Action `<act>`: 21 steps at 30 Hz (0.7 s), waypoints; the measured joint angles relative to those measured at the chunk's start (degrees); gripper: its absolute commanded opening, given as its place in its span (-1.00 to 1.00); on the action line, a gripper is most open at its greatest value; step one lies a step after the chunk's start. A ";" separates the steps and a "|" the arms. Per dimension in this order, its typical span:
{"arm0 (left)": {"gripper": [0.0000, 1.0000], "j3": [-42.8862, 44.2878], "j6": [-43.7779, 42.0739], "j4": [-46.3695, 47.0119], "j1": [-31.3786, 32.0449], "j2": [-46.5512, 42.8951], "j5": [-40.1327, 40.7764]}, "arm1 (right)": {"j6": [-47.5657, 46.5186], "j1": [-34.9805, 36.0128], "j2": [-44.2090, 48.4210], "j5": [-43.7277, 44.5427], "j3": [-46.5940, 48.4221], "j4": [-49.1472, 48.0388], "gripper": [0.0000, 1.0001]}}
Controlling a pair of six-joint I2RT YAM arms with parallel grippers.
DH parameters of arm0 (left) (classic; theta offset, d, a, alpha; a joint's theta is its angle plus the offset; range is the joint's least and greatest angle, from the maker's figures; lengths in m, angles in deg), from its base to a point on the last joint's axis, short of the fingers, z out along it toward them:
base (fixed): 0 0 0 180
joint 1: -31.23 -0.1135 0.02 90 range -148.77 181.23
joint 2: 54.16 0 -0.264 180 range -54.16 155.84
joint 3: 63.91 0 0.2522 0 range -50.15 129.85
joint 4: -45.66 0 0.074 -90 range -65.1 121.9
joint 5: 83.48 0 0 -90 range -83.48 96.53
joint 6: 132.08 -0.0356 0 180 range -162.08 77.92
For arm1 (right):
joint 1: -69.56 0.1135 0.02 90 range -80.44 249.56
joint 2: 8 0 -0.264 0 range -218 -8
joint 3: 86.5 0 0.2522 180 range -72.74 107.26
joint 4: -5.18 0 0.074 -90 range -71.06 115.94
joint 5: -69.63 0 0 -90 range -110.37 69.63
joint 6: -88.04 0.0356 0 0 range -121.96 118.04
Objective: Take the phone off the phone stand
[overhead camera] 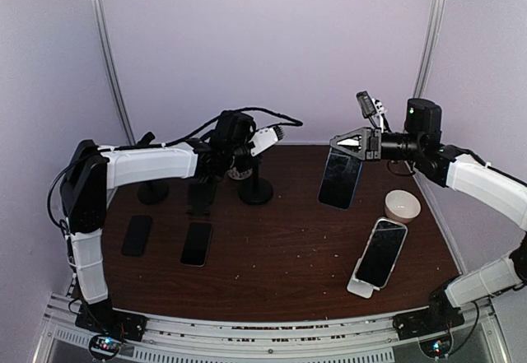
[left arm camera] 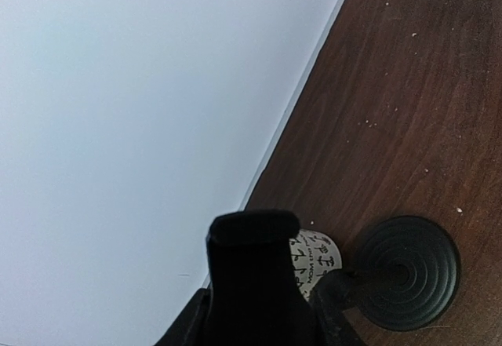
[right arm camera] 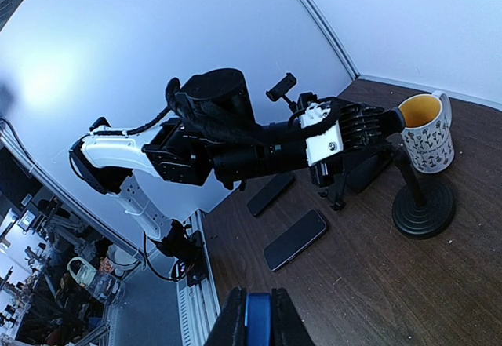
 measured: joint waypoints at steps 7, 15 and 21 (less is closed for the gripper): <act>0.27 0.04 0.68 1.64 0.00 -0.09 -1.31 | 0.15 0.00 -0.35 -0.04 0.00 -0.04 -1.00; 0.89 -1.42 3.50 2.47 0.00 -4.11 -4.98 | 0.24 0.00 -0.61 -0.02 0.00 -0.04 -1.00; 0.96 -6.97 7.61 3.67 0.00 -13.00 -6.23 | -0.28 0.83 -0.61 1.07 0.15 1.49 -1.00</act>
